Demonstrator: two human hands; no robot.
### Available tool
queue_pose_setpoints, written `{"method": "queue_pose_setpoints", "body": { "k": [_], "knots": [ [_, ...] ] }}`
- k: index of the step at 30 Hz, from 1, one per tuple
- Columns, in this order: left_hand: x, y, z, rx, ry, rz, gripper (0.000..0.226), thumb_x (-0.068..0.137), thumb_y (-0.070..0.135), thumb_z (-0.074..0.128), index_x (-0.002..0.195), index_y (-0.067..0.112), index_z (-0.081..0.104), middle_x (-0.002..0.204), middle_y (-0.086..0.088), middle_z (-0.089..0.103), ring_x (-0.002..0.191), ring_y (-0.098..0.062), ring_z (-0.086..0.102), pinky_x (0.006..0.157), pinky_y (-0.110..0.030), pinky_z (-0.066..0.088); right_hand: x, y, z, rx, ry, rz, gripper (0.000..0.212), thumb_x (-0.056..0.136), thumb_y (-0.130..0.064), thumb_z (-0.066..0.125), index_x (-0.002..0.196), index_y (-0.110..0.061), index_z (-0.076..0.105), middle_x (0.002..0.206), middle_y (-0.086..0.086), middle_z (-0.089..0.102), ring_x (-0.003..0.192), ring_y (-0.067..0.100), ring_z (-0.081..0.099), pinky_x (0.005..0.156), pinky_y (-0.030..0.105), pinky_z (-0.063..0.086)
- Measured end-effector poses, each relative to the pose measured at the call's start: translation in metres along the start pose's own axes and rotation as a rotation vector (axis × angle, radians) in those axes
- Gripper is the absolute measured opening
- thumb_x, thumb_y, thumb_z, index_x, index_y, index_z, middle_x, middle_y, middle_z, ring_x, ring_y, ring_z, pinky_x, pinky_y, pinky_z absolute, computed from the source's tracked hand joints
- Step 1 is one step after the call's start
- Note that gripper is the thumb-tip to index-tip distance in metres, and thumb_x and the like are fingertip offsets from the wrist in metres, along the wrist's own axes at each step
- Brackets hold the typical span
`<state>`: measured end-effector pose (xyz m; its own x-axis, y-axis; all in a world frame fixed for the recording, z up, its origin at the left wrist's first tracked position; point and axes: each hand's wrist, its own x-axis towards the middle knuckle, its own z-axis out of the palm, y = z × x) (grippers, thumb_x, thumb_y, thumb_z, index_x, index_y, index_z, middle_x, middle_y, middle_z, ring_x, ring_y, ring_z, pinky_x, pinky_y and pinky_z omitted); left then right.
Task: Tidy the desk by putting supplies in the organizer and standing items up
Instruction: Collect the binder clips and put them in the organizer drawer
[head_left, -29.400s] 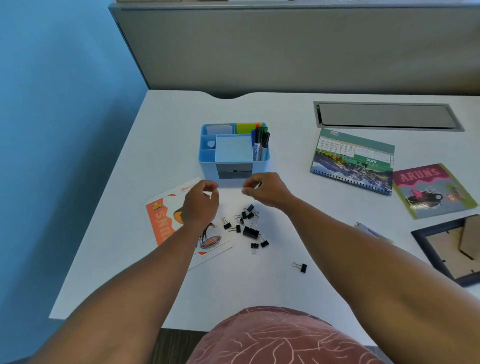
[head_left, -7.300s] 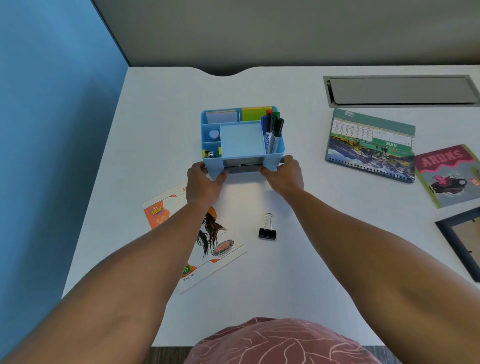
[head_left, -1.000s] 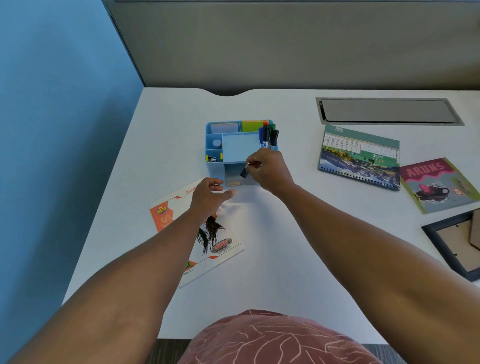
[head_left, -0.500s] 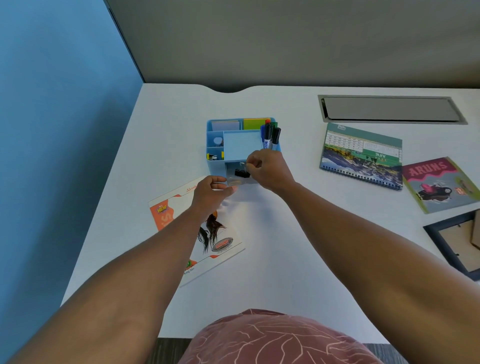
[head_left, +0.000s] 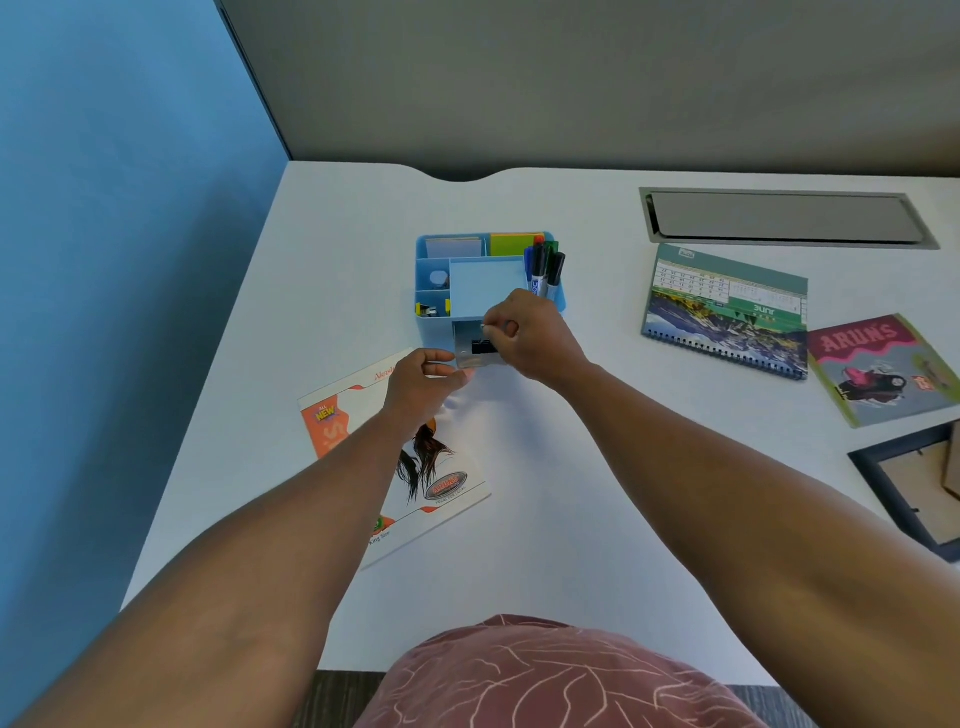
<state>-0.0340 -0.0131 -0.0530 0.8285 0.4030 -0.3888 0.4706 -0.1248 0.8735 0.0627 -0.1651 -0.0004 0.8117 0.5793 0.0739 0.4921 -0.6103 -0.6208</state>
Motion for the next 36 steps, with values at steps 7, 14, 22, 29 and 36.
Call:
{"method": "queue_pose_setpoints", "body": {
  "k": [7, 14, 22, 29, 36],
  "knots": [
    [-0.002, 0.0, 0.001, 0.001, 0.003, -0.003, 0.038, 0.08, 0.032, 0.082, 0.109, 0.02, 0.06, 0.098, -0.002, 0.071, 0.089, -0.021, 0.07, 0.062, -0.029, 0.057, -0.003, -0.002, -0.002, -0.058, 0.045, -0.091, 0.014, 0.092, -0.007, 0.061, 0.099, -0.004, 0.072, 0.098, 0.01, 0.06, 0.085, 0.018, 0.055, 0.071, 0.026, 0.047],
    [-0.003, 0.003, 0.002, 0.005, 0.006, -0.017, 0.04, 0.08, 0.031, 0.081, 0.112, 0.018, 0.06, 0.101, -0.003, 0.07, 0.081, -0.013, 0.067, 0.055, -0.025, 0.052, -0.002, 0.0, -0.003, -0.063, 0.035, -0.131, 0.009, 0.085, -0.005, 0.064, 0.079, -0.003, 0.069, 0.082, 0.01, 0.066, 0.073, 0.023, 0.059, 0.065, 0.04, 0.054],
    [-0.003, -0.001, 0.002, 0.0, 0.011, -0.017, 0.039, 0.079, 0.033, 0.082, 0.11, 0.02, 0.061, 0.102, -0.003, 0.071, 0.089, -0.019, 0.07, 0.066, -0.033, 0.058, -0.001, 0.01, 0.003, -0.126, 0.083, -0.166, 0.011, 0.08, 0.003, 0.064, 0.074, 0.0, 0.072, 0.078, 0.015, 0.065, 0.068, 0.03, 0.061, 0.06, 0.039, 0.053],
    [-0.002, 0.0, 0.0, 0.015, 0.072, 0.001, 0.047, 0.077, 0.036, 0.084, 0.113, 0.018, 0.06, 0.103, -0.001, 0.066, 0.098, -0.021, 0.066, 0.069, -0.033, 0.056, -0.005, 0.015, 0.002, -0.142, -0.004, -0.158, 0.016, 0.086, -0.002, 0.059, 0.084, -0.002, 0.075, 0.084, 0.012, 0.07, 0.076, 0.027, 0.062, 0.069, 0.041, 0.054],
    [0.003, 0.0, 0.0, 0.055, 0.216, -0.004, 0.08, 0.064, 0.036, 0.093, 0.124, 0.017, 0.043, 0.121, -0.005, 0.049, 0.11, -0.023, 0.057, 0.09, -0.034, 0.052, -0.025, 0.029, 0.005, -0.058, 0.314, -0.082, 0.018, 0.078, -0.02, 0.075, 0.088, -0.006, 0.068, 0.092, 0.008, 0.06, 0.088, 0.024, 0.056, 0.069, 0.031, 0.049]
  ]
}}
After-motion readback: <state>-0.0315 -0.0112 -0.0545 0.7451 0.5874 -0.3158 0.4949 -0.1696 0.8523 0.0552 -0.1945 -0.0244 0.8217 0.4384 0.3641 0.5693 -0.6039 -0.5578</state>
